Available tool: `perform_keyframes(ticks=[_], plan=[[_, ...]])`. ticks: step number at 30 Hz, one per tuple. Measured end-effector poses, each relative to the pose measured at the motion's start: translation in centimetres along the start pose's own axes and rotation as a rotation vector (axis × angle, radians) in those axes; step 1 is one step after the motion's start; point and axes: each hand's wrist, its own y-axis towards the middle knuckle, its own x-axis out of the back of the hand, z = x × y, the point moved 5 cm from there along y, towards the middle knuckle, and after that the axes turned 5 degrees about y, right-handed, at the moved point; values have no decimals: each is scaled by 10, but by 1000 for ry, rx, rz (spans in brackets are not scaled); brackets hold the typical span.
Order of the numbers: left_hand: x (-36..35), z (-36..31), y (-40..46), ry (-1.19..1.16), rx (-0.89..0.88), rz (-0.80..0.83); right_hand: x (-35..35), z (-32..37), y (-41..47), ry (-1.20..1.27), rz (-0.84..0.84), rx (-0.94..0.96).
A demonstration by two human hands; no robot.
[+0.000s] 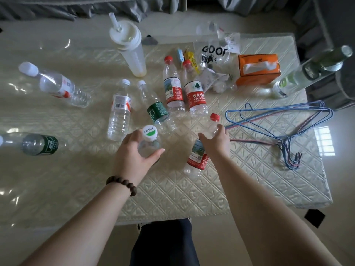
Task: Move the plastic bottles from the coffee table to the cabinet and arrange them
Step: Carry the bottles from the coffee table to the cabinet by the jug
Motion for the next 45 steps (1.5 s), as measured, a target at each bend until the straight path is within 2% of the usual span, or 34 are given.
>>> perform_keyframes(ticks=[5,14,20,24,27,34,45], plan=[[33,-28,-1,-18,3,6,51,41,-38,88,-87,122],[145,-120,-11,-52,-72,-66,177,123,-156,238,-260,354],[200,-155,-30,-50,-150,-92,220,140,-231,262,-325,455],[216,-171,-48,-51,-228,-59,233,137,-269,286,-391,455],[217,-179,-62,-49,-284,-41,239,126,-296,301,-469,432],[184,-199,-104,-85,-445,121,247,63,-355,368,-633,282],[98,-280,-244,-35,-933,423,273,-92,-486,454,-1035,-60]])
